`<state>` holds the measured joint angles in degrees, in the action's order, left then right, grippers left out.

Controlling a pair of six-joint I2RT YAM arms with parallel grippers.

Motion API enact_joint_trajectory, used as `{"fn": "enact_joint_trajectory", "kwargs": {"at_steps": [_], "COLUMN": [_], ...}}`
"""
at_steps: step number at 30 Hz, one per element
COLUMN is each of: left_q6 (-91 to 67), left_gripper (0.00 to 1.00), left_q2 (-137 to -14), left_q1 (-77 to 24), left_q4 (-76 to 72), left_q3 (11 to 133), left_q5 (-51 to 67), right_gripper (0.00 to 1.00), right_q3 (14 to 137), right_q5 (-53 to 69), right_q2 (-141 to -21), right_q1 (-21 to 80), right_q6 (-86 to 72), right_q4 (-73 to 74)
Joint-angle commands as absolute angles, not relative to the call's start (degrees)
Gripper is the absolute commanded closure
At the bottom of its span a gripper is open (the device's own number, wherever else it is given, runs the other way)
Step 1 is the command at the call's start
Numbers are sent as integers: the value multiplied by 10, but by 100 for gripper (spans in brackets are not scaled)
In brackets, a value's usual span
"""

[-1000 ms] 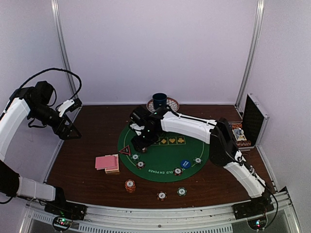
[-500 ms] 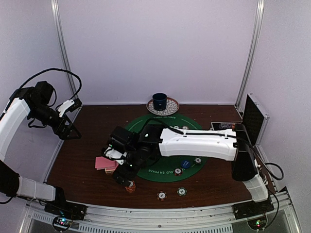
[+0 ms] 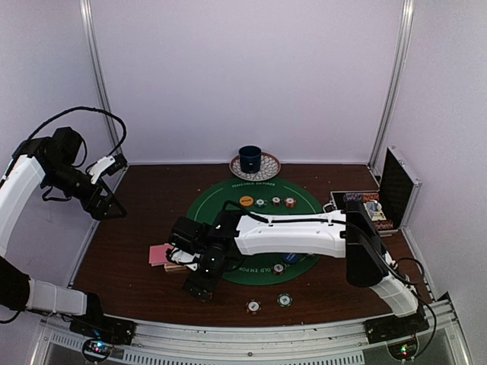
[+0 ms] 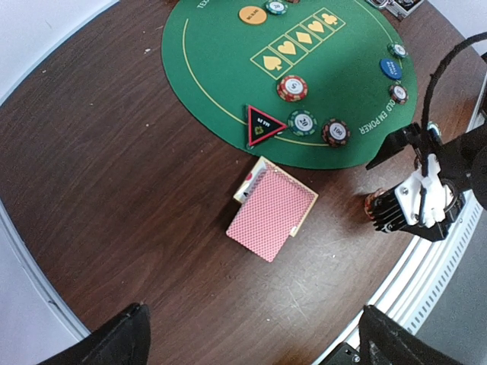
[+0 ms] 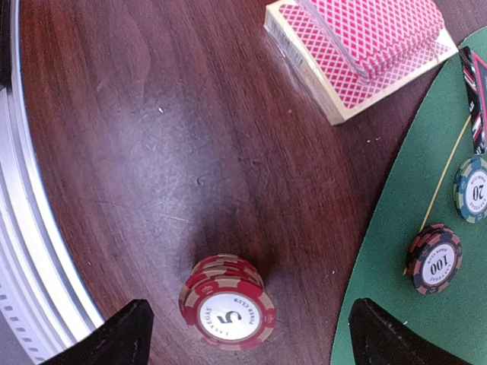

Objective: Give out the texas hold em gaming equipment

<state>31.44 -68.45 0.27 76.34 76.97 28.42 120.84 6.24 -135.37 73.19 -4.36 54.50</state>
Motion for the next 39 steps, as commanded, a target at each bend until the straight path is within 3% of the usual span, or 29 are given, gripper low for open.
{"fn": "enact_joint_trajectory", "kwargs": {"at_steps": [1,7,17,30,39], "left_q6": [318,320,320,322,323], "left_gripper": [2,3,2,2,2], "left_q2": [-681,-681,-683,-679,-680], "left_q1": [2,2,2,2,2], "left_q4": [761,762,761,762,762], "left_q3": [772,777,779,779,780], "left_q5": [297,295,293,289,290], "right_gripper": [8,13,34,33,50], "right_q3": [1228,1224,1219,1217,1215], "right_q5": [52,66,71,82,82], "right_q2": [-1373,-1380,-1379,-1389,-1374], "right_q1": [728,727,727,727,726], "right_q6": [-37,-36,-37,-36,-38], "right_q4": [554,554,547,550,549]}}
